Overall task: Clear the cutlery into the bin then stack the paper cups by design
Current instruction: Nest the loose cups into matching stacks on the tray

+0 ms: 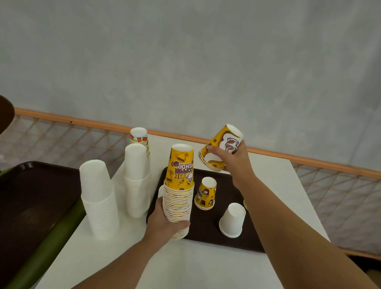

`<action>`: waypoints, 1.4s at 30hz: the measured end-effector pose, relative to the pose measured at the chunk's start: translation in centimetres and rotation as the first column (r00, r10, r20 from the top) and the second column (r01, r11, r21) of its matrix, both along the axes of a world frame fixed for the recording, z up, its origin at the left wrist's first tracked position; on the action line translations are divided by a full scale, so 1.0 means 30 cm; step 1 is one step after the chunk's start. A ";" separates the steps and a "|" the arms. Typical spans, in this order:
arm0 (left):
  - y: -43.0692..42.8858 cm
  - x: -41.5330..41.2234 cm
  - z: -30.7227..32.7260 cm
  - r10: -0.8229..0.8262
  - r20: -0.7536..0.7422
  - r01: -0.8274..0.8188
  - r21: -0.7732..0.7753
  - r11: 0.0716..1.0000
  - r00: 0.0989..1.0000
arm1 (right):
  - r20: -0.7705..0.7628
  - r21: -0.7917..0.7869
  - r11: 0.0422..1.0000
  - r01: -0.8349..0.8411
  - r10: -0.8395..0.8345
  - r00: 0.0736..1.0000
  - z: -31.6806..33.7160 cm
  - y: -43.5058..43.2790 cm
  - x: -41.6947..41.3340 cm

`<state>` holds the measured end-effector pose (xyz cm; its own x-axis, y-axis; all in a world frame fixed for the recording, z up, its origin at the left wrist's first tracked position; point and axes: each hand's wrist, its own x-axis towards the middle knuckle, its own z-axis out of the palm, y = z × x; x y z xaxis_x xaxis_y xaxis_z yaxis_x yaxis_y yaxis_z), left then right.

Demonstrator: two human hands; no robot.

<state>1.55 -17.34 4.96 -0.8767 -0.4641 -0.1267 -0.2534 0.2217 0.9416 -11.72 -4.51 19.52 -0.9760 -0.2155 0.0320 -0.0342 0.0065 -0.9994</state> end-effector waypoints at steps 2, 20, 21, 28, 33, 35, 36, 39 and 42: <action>0.000 -0.021 0.002 0.019 0.007 -0.019 0.010 1.000 1.000 | -0.001 0.063 0.998 0.013 -0.013 1.000 -0.048 0.004 -0.031; 0.030 -0.140 0.030 0.137 -0.007 -0.137 -0.017 0.990 0.991 | 0.044 0.358 0.929 -0.089 0.079 0.996 -0.320 -0.008 -0.184; 0.031 -0.143 0.030 0.139 -0.007 -0.139 -0.019 0.990 0.990 | 0.054 0.359 0.928 -0.099 0.085 0.995 -0.328 -0.011 -0.188; 0.037 -0.151 0.025 0.158 0.004 -0.158 -0.009 0.987 0.987 | 0.103 0.395 0.904 -0.164 0.134 0.986 -0.380 -0.017 -0.217; 0.050 -0.154 0.040 0.163 -0.001 -0.163 -0.018 0.986 0.987 | 0.104 0.414 0.896 -0.164 0.132 0.986 -0.366 -0.015 -0.216; 0.054 -0.158 0.051 0.163 -0.002 -0.164 -0.018 0.986 0.987 | 0.046 0.409 0.902 -0.137 0.130 0.990 -0.336 -0.012 -0.214; 0.056 -0.159 0.057 0.162 0.000 -0.162 -0.020 0.987 0.987 | 0.009 0.407 0.905 -0.120 0.127 0.992 -0.316 -0.011 -0.213; 0.059 -0.160 0.072 0.158 0.007 -0.158 -0.025 0.987 0.987 | -0.111 0.388 0.917 -0.089 0.143 0.984 -0.247 -0.013 -0.206; 0.066 -0.158 0.088 0.154 0.014 -0.154 -0.040 0.987 0.988 | -0.124 0.278 0.944 -0.179 0.220 0.968 -0.161 -0.025 -0.174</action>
<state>-3.19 -15.37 7.60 -0.7924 -0.5981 -0.1199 -0.3030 0.2152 0.9284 -16.94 -5.25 14.68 -0.9001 -0.4260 0.0916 -0.2126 0.2458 -0.9457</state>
